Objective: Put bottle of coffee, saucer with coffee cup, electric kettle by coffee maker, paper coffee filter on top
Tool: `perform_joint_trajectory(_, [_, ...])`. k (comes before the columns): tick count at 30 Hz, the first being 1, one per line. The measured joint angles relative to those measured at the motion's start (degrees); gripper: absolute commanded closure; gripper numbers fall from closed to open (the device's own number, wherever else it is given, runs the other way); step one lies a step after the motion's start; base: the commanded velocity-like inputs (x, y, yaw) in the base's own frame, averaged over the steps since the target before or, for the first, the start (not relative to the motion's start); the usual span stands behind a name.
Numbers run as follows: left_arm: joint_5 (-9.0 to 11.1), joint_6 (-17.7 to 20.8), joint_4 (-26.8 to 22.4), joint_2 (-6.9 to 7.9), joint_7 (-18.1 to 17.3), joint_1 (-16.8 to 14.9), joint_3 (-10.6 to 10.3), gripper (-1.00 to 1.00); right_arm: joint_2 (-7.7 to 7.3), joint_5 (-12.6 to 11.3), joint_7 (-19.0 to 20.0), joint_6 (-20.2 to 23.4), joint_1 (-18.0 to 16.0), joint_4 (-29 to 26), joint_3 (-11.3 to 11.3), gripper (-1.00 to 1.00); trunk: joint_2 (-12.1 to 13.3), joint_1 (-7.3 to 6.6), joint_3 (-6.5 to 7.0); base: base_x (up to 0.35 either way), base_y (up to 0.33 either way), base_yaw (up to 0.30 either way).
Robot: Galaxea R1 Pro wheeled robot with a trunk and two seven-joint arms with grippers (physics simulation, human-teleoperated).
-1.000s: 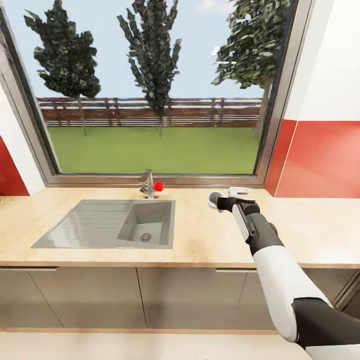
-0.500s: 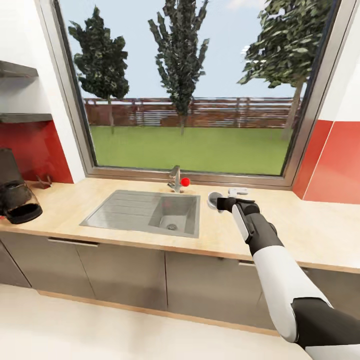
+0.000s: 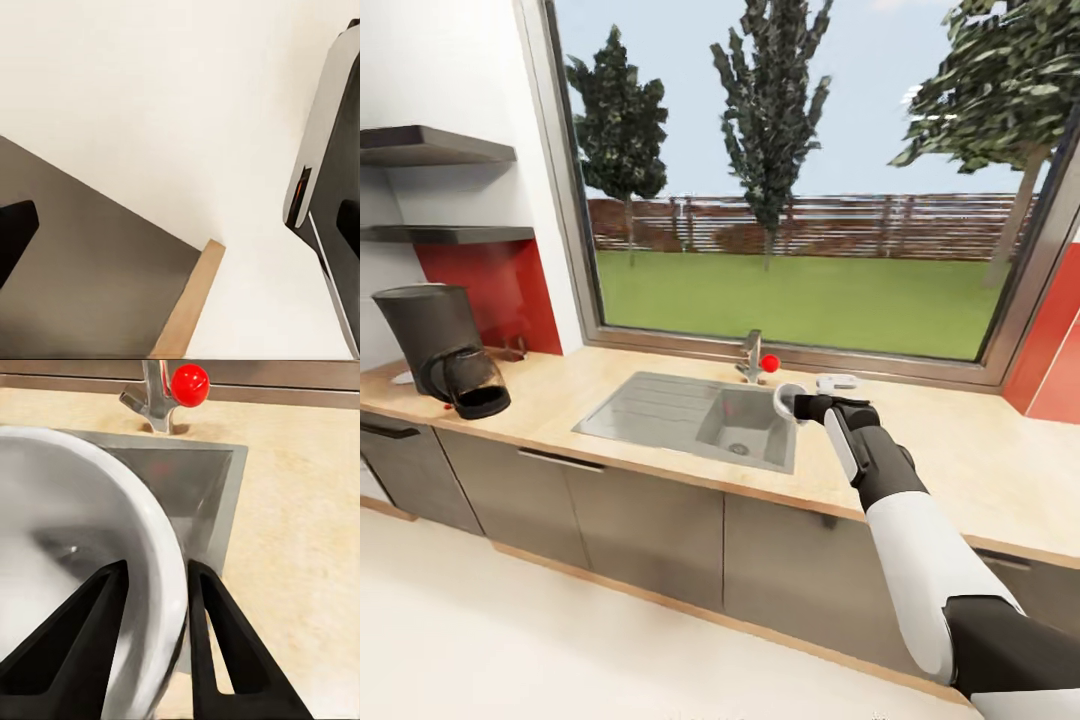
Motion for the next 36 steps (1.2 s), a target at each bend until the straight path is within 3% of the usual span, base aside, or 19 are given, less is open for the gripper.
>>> perform_joint_trajectory(36, [0.0,0.0,0.0,0.00,0.0,0.0,0.0,-1.00,0.03,0.0,0.0,0.0,0.0,0.3,0.0,1.00,0.0,-0.03,0.95,-0.006,-0.005,0.279])
